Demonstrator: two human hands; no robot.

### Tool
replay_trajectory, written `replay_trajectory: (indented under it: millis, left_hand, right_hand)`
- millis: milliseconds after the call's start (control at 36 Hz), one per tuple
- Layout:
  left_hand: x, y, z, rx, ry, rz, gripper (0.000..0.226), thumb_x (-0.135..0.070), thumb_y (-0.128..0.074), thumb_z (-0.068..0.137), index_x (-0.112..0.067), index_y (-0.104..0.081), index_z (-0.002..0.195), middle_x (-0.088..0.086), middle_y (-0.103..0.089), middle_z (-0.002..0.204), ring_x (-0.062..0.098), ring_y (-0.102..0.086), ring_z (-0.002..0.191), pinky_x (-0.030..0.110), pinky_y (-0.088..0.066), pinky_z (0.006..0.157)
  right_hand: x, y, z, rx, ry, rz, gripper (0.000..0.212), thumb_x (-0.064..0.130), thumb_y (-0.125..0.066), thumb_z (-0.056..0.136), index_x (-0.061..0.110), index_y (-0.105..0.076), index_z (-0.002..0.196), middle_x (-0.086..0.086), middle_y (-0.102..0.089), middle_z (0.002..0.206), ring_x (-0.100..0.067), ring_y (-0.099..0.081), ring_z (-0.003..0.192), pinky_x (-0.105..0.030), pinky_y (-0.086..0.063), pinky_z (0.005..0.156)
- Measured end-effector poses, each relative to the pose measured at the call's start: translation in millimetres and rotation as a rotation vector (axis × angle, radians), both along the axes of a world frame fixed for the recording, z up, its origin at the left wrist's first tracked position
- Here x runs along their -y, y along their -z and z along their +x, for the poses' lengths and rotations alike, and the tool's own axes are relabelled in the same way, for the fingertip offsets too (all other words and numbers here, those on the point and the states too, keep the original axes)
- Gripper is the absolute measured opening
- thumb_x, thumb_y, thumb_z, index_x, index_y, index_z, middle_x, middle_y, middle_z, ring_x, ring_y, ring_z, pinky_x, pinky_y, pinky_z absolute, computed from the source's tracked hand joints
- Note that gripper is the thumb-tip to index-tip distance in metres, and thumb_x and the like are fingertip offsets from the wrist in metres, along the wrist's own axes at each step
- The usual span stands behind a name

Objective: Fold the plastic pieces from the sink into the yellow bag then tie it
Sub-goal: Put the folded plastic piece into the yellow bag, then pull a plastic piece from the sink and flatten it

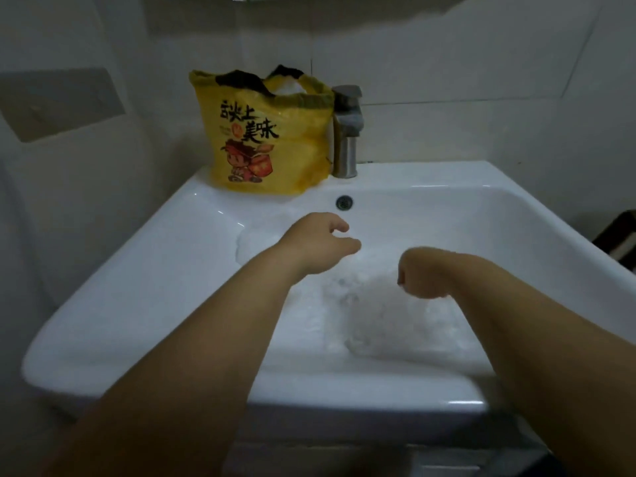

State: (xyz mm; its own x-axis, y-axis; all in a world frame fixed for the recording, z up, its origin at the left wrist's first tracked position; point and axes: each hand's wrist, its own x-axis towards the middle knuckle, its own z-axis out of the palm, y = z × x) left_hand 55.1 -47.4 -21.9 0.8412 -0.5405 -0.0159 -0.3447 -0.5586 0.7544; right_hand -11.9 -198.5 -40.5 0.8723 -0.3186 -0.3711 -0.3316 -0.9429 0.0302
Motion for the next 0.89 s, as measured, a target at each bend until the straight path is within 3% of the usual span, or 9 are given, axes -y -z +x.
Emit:
replay_trajectory:
  millis: [56, 167, 306, 389, 444, 556, 611, 750, 889]
  left_hand:
    - [5.2, -3.6, 0.2, -0.031, -0.034, -0.026, 0.050, -0.033, -0.063, 0.092, -0.017, -0.052, 0.138, 0.004, -0.048, 0.142, 0.019, -0.050, 0.122, 0.026, -0.040, 0.088]
    - [14.3, -3.7, -1.4, -0.250, -0.108, -0.241, 0.047, -0.041, -0.057, 0.094, -0.019, -0.053, 0.135, -0.001, -0.053, 0.133, 0.017, -0.049, 0.110, 0.031, -0.039, 0.087]
    - [8.6, 2.0, 6.0, -0.366, 0.012, -0.285, 0.064, -0.058, -0.069, 0.078, -0.027, -0.050, 0.130, -0.006, -0.055, 0.135, 0.020, -0.049, 0.125, 0.043, -0.037, 0.106]
    - [5.7, 1.4, 16.5, -0.473, 0.113, -0.451, 0.089, -0.051, -0.080, 0.062, -0.029, -0.045, 0.141, -0.005, -0.058, 0.134, 0.020, -0.055, 0.123, 0.042, -0.046, 0.100]
    - [6.7, 3.4, 17.9, -0.427, 0.123, -0.446, 0.062, -0.034, -0.076, 0.079, -0.026, -0.051, 0.136, -0.003, -0.063, 0.125, 0.016, -0.061, 0.113, 0.032, -0.050, 0.088]
    - [8.6, 6.1, 14.6, -0.309, 0.046, -0.407, 0.007, -0.019, -0.063, 0.092, -0.020, -0.065, 0.098, -0.006, -0.064, 0.093, 0.008, -0.060, 0.086, 0.023, -0.050, 0.075]
    - [9.2, 5.2, 13.7, -0.259, 0.022, -0.428, 0.008, -0.017, -0.063, 0.092, -0.020, -0.064, 0.084, -0.004, -0.064, 0.090, 0.010, -0.059, 0.086, 0.025, -0.050, 0.078]
    - [10.8, 4.6, 18.3, -0.118, -0.125, -0.510, 0.011, -0.022, -0.065, 0.090, -0.013, -0.064, 0.083, 0.008, -0.061, 0.086, 0.020, -0.056, 0.079, 0.034, -0.042, 0.072]
    - [5.7, 4.2, 30.0, -0.050, -0.366, -0.612, 0.016, -0.022, -0.060, 0.091, -0.008, -0.060, 0.084, 0.002, -0.058, 0.074, 0.018, -0.054, 0.065, 0.023, -0.040, 0.056]
  right_hand:
    - [9.2, 5.0, 7.3, 0.253, 0.042, 0.116, 0.029, 0.015, -0.047, 0.099, 0.002, -0.061, 0.121, -0.013, -0.060, 0.123, -0.028, -0.059, 0.109, -0.031, -0.046, 0.090]
    - [1.9, -7.3, 12.8, 0.729, 0.301, 0.891, 0.014, 0.007, -0.055, 0.094, 0.008, -0.067, 0.100, -0.008, -0.065, 0.093, -0.021, -0.060, 0.083, -0.037, -0.056, 0.083]
    - [0.0, -29.9, 7.4, 0.880, 0.352, 1.579, 0.015, -0.003, -0.050, 0.094, 0.002, -0.063, 0.101, -0.010, -0.064, 0.081, -0.017, -0.063, 0.068, -0.027, -0.055, 0.061]
    - [2.5, -37.7, 3.2, 0.931, 0.393, 1.753, 0.018, 0.000, -0.047, 0.094, 0.002, -0.062, 0.085, -0.003, -0.062, 0.057, -0.010, -0.061, 0.048, -0.019, -0.047, 0.044]
    - [1.3, -40.5, 1.5, 0.897, 0.425, 1.827, 0.018, 0.005, -0.046, 0.094, 0.003, -0.061, 0.085, -0.003, -0.060, 0.055, -0.011, -0.059, 0.042, -0.016, -0.043, 0.040]
    - [3.0, -37.8, 1.0, 0.719, 0.384, 1.704, 0.045, 0.052, -0.036, 0.097, 0.020, -0.056, 0.120, -0.002, -0.064, 0.097, -0.015, -0.064, 0.068, -0.026, -0.049, 0.052]
    - [-2.8, -39.6, -1.2, 0.610, 0.214, 1.655, 0.053, 0.061, -0.038, 0.089, 0.022, -0.053, 0.121, -0.001, -0.061, 0.100, -0.013, -0.064, 0.074, -0.027, -0.052, 0.056]
    - [-8.2, -22.0, 11.5, 0.661, 0.230, 1.296, 0.048, 0.001, -0.068, 0.083, 0.007, -0.052, 0.129, -0.017, -0.061, 0.117, -0.028, -0.067, 0.095, -0.043, -0.058, 0.084]
    - [12.0, -15.3, 17.8, 0.830, 0.410, 1.081, 0.043, 0.005, -0.062, 0.089, 0.013, -0.052, 0.130, -0.011, -0.061, 0.116, -0.028, -0.064, 0.092, -0.038, -0.057, 0.079]
